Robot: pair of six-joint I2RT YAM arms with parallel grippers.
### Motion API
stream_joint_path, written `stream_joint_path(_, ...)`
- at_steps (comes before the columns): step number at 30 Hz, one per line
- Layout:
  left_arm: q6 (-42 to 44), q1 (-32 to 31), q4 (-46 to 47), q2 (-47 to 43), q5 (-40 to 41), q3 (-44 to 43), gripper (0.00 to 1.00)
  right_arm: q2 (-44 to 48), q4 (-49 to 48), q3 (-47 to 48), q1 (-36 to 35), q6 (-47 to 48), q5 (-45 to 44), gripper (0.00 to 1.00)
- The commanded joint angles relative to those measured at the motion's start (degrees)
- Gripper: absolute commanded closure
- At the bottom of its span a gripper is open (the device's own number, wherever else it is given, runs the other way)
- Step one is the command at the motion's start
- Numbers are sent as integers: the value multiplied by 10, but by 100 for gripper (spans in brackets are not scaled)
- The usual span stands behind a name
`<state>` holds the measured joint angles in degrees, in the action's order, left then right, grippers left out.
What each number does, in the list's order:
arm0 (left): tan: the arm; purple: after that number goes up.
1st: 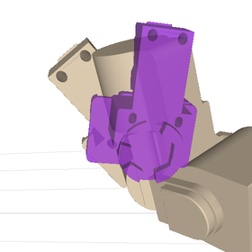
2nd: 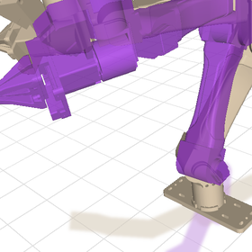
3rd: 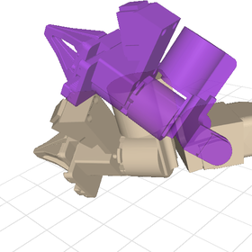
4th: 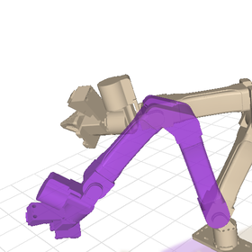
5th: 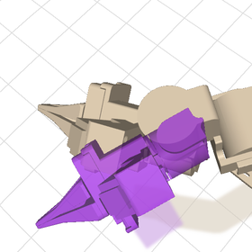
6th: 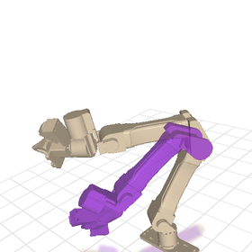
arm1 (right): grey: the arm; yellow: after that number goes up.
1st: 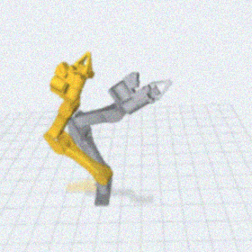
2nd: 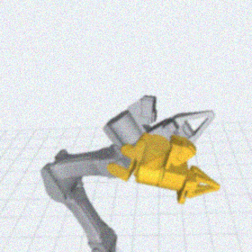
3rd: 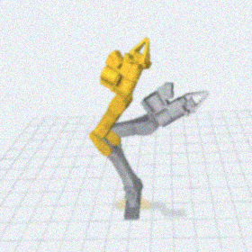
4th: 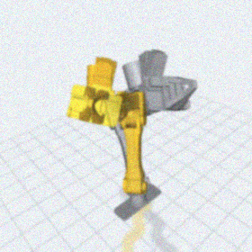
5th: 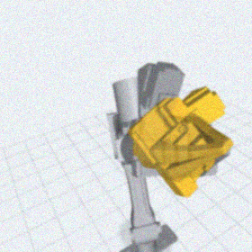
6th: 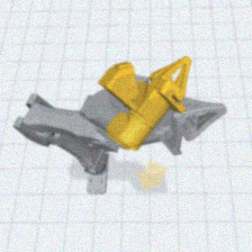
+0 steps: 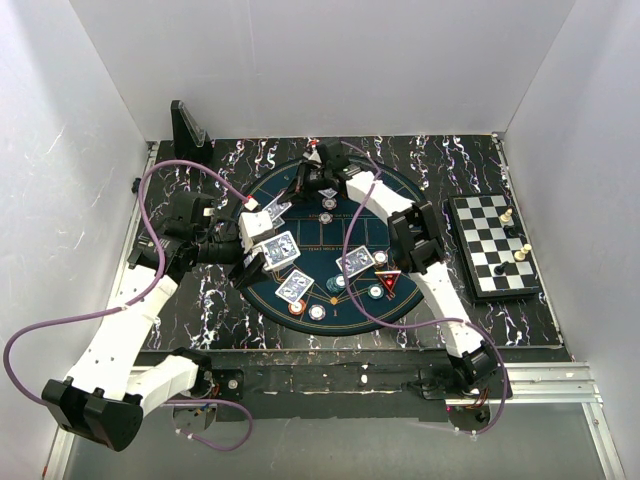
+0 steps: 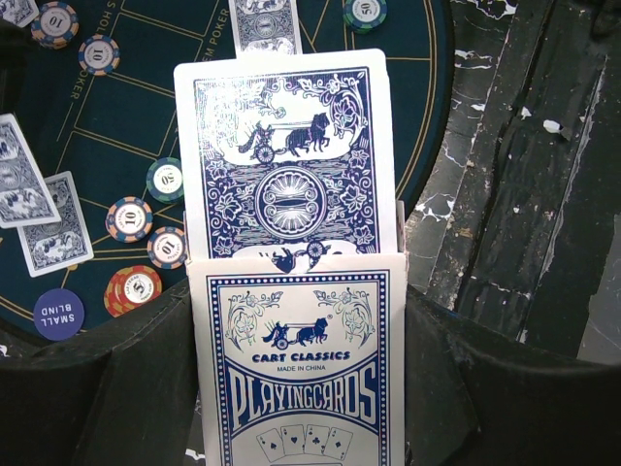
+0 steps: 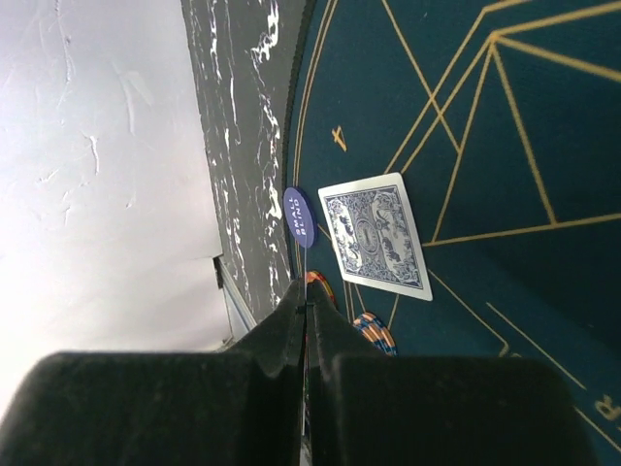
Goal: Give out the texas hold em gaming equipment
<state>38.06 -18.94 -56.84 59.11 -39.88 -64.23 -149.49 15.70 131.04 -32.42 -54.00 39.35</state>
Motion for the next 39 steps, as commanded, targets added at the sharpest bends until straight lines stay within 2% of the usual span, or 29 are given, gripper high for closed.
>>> stream_joint_path(1,-4,-2,-2,-16,-18,-20,97,-11,-22,46,-16,-34,-18,99)
stream_joint_path(2,-4,-1,-4,-15,-20,-20,98,-12,-21,45,-20,-32,-24,98)
stream_joint_path(5,-5,-1,-2,-14,-21,-20,97,-17,-16,37,-33,-26,-36,73)
stream_joint_path(7,-5,-2,-3,-10,-21,-22,97,-19,-5,32,-35,-21,-45,62)
stream_joint_path(10,-7,-2,-4,-9,-22,-26,97,-16,20,26,-36,-5,-62,51)
stream_joint_path(16,-11,-1,-6,-10,-20,-25,97,31,70,-1,-29,44,-103,38)
stream_joint_path(23,-11,-1,-8,-19,-10,-22,97,135,91,-78,-8,88,-120,23)
stream_joint_path(26,-9,-1,-12,-21,-9,-24,97,190,103,-127,-4,103,-118,21)
stream_joint_path(28,-9,-1,-13,-22,-8,-26,97,236,102,-188,-5,109,-118,21)
stream_joint_path(30,-9,-2,-12,-22,-10,-27,97,304,79,-299,-5,108,-117,20)
stream_joint_path(35,-7,-1,-11,-22,-13,-26,97,422,-26,-520,-4,78,-83,20)
stream_joint_path(39,-2,-3,-14,-22,-17,-23,97,502,-66,-598,1,58,-46,19)
